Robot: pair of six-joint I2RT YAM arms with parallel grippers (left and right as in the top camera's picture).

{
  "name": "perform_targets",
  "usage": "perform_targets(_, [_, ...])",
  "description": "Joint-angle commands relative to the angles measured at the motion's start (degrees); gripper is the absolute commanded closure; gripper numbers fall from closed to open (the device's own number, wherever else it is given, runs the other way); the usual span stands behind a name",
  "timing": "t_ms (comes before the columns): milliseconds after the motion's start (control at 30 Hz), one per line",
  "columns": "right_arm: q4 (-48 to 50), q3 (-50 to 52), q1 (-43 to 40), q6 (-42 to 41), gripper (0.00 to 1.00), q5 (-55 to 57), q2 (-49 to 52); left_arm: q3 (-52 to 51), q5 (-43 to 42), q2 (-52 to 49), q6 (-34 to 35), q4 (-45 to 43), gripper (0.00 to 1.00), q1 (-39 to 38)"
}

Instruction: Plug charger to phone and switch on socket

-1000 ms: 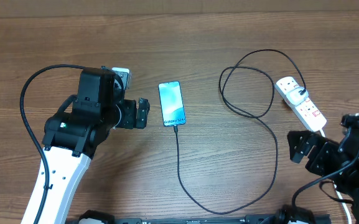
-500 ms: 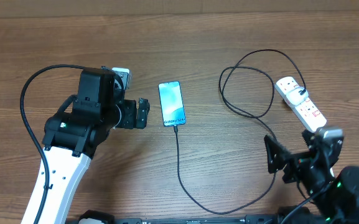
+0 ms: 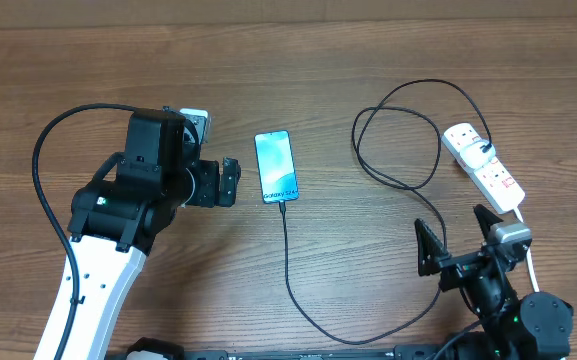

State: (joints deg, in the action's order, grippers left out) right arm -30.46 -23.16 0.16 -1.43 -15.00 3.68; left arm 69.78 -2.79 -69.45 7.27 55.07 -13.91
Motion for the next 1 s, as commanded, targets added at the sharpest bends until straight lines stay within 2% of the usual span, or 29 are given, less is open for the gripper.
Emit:
perform_targets(0, [4.2, 3.6, 0.5, 0.5, 0.0, 0.3, -2.5, 0.0, -0.2, -0.2, -0.9, 0.0, 0.0, -0.5])
perform_targets(467, [22.1, 12.8, 0.5, 0.6, 0.0, 0.6, -3.5, 0.0, -0.2, -0.2, -0.9, 0.0, 0.0, -0.5])
perform_targets(800, [30.2, 17.2, 2.1, 9.0, 0.0, 0.9, -3.5, 0.0, -0.2, -0.2, -0.9, 0.0, 0.01, -0.5])
perform_targets(967, [35.0, 20.2, 2.1, 9.0, 0.0, 2.1, -3.5, 0.0, -0.2, -0.2, -0.9, 0.0, 0.01, -0.5])
